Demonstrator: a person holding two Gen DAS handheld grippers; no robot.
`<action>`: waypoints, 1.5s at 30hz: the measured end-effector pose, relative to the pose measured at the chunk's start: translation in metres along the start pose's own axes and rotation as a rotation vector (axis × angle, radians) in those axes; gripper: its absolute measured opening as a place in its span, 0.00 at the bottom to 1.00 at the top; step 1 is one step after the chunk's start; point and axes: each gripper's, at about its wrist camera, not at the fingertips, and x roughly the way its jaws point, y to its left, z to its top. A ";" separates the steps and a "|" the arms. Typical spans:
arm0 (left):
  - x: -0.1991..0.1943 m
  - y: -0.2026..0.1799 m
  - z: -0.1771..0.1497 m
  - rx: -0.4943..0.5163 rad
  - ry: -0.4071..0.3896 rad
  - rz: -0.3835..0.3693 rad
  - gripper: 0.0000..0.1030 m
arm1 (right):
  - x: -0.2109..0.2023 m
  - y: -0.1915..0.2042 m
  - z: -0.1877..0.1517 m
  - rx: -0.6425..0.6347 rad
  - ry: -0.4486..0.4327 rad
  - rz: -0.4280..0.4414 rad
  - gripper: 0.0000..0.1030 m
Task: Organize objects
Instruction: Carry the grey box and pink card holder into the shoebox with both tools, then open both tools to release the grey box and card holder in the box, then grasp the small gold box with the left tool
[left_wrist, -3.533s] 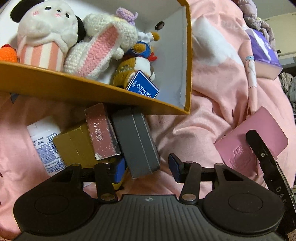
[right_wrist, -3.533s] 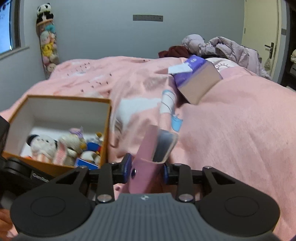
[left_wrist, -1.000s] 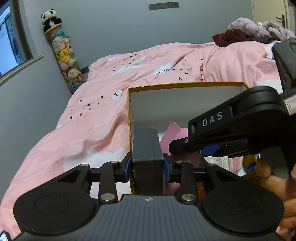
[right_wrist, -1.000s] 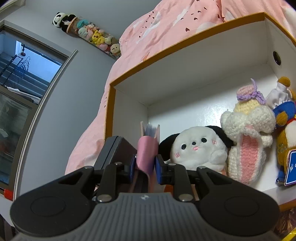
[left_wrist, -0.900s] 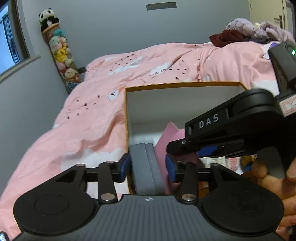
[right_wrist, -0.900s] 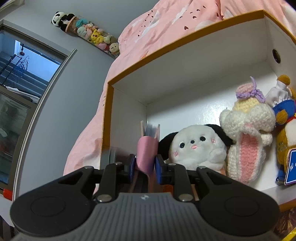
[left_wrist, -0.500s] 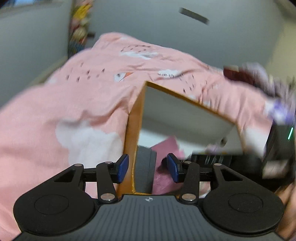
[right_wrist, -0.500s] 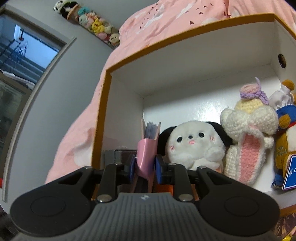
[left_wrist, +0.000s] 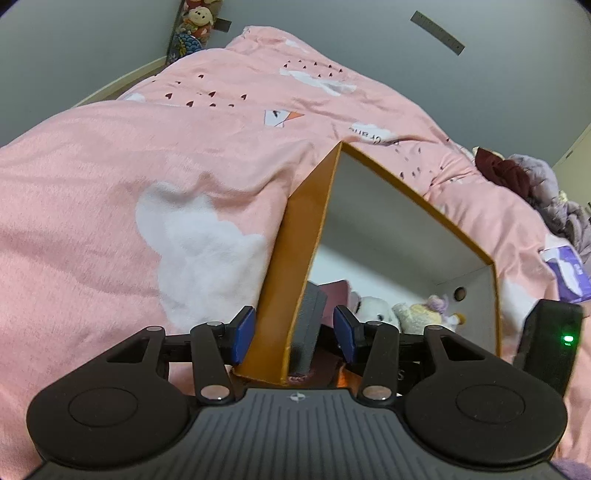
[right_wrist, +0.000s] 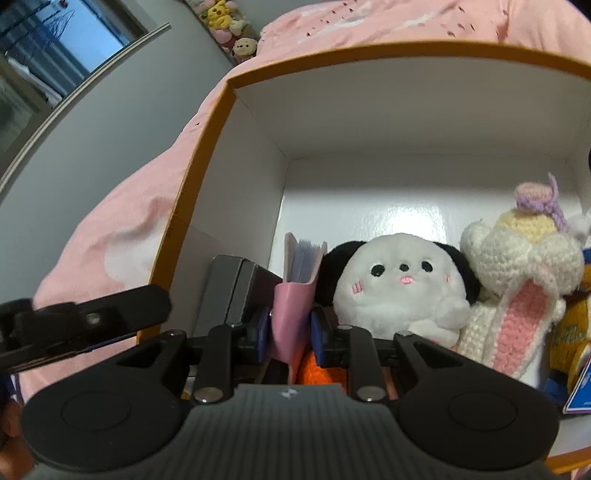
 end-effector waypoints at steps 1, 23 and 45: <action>0.001 0.001 -0.001 0.000 0.004 0.006 0.52 | -0.001 0.002 0.000 -0.012 -0.004 -0.006 0.27; -0.043 -0.040 -0.025 0.228 -0.150 0.010 0.51 | -0.134 0.011 -0.041 -0.208 -0.358 -0.201 0.48; 0.028 -0.094 -0.106 0.261 0.257 -0.193 0.57 | -0.151 -0.048 -0.127 -0.242 -0.129 -0.448 0.47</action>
